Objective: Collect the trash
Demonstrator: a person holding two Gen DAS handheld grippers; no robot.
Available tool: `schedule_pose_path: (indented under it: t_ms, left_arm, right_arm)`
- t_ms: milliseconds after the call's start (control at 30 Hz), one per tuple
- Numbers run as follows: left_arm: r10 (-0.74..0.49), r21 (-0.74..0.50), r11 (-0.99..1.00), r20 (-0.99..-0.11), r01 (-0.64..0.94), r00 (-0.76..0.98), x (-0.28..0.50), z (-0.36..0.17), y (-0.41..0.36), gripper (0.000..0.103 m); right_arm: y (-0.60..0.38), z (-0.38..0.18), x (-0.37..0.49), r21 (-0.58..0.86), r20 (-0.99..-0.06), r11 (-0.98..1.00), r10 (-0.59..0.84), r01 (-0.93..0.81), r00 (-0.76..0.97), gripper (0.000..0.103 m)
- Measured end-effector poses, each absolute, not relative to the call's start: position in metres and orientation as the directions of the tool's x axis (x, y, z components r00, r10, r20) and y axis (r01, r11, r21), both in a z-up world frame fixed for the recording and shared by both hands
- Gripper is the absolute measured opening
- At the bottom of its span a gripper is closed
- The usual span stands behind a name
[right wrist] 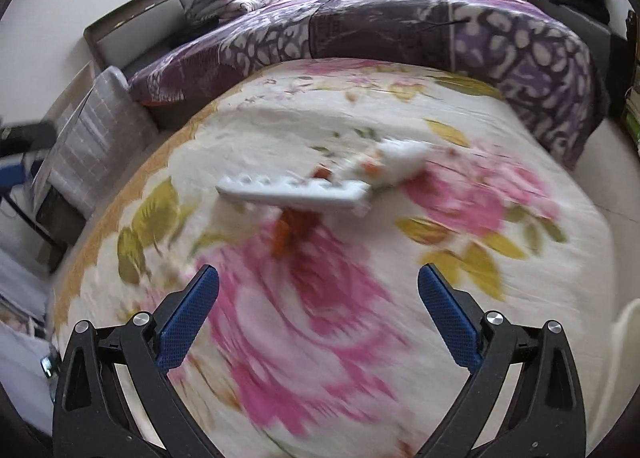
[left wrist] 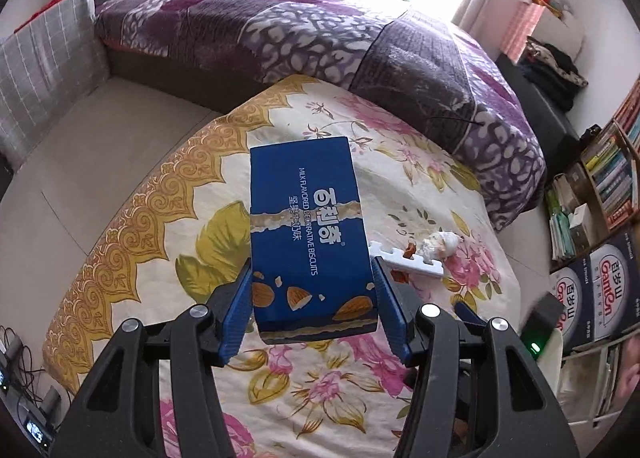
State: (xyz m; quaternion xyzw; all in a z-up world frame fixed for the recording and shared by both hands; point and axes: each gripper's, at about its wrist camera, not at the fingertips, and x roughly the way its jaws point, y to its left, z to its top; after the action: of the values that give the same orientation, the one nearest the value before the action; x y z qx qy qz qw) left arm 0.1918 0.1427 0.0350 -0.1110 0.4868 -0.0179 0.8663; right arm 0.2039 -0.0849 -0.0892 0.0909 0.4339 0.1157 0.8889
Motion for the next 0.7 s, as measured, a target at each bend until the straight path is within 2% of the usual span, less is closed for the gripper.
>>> schedule_pose_path:
  t_ms: [133, 200, 333, 367, 400, 467, 700]
  left_arm:
    - [-0.152, -0.219, 0.973, -0.837, -0.069, 0.526, 0.194, 0.033, 0.144, 0.056]
    - [-0.155, -0.219, 0.974, -0.839, -0.064, 0.522, 0.194, 0.032, 0.144, 0.056]
    - [-0.158, -0.220, 0.973, -0.845, -0.063, 0.510, 0.196, 0.028, 0.146, 0.056]
    - [-0.160, -0.222, 0.973, -0.846, -0.063, 0.509, 0.196, 0.028, 0.146, 0.056]
    - [-0.161, -0.223, 0.973, -0.846, -0.063, 0.508, 0.196, 0.028, 0.146, 0.056]
    - [-0.158, -0.221, 0.973, -0.844, -0.065, 0.513, 0.196, 0.028, 0.147, 0.056]
    - [-0.159, -0.221, 0.973, -0.839, -0.059, 0.520, 0.194, 0.030, 0.142, 0.056]
  right_arm:
    - [-0.068, -0.098, 0.221, 0.231, -0.766, 0.967, 0.251, -0.111, 0.592, 0.087]
    - [-0.063, -0.102, 0.228, 0.226, -0.773, 0.969, 0.243, -0.104, 0.586, 0.074]
    - [-0.057, -0.110, 0.238, 0.186, -0.790, 0.977, 0.214, -0.107, 0.575, 0.059]
    - [-0.056, -0.110, 0.238, 0.163, -0.792, 0.981, 0.193, -0.104, 0.579, 0.051]
    - [-0.057, -0.110, 0.238, 0.160, -0.793, 0.982, 0.190, -0.103, 0.579, 0.039]
    - [-0.061, -0.110, 0.236, 0.196, -0.794, 0.974, 0.226, -0.113, 0.564, 0.023]
    - [-0.066, -0.101, 0.199, 0.164, -0.819, 0.972, 0.230, -0.168, 0.527, 0.022]
